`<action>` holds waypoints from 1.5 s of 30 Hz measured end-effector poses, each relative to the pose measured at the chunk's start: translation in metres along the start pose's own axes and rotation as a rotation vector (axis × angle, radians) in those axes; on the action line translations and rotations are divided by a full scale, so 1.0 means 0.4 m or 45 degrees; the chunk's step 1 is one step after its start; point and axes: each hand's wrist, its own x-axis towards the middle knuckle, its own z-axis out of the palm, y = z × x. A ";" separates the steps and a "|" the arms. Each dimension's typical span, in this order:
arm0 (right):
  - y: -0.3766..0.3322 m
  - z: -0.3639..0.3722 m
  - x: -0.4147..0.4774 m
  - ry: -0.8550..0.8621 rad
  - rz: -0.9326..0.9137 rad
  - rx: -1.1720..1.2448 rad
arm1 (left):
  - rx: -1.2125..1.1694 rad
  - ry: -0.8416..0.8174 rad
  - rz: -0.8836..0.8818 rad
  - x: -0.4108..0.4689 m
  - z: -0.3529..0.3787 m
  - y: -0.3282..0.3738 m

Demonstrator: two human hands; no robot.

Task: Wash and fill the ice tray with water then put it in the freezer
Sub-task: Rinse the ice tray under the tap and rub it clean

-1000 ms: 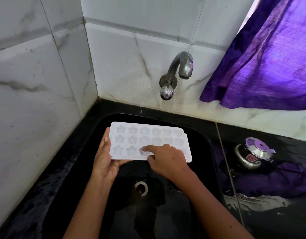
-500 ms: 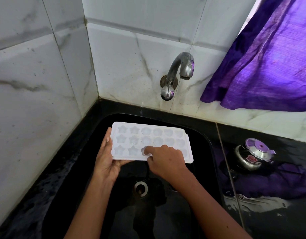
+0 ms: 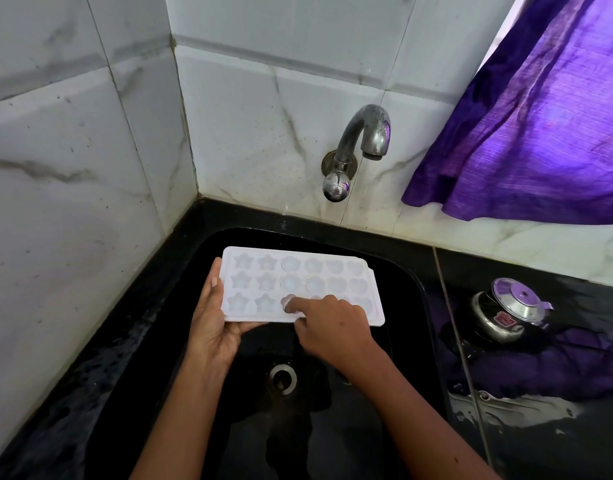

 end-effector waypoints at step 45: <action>-0.060 -0.007 0.012 0.058 -0.112 0.057 | -0.043 -0.027 0.021 0.000 0.000 -0.034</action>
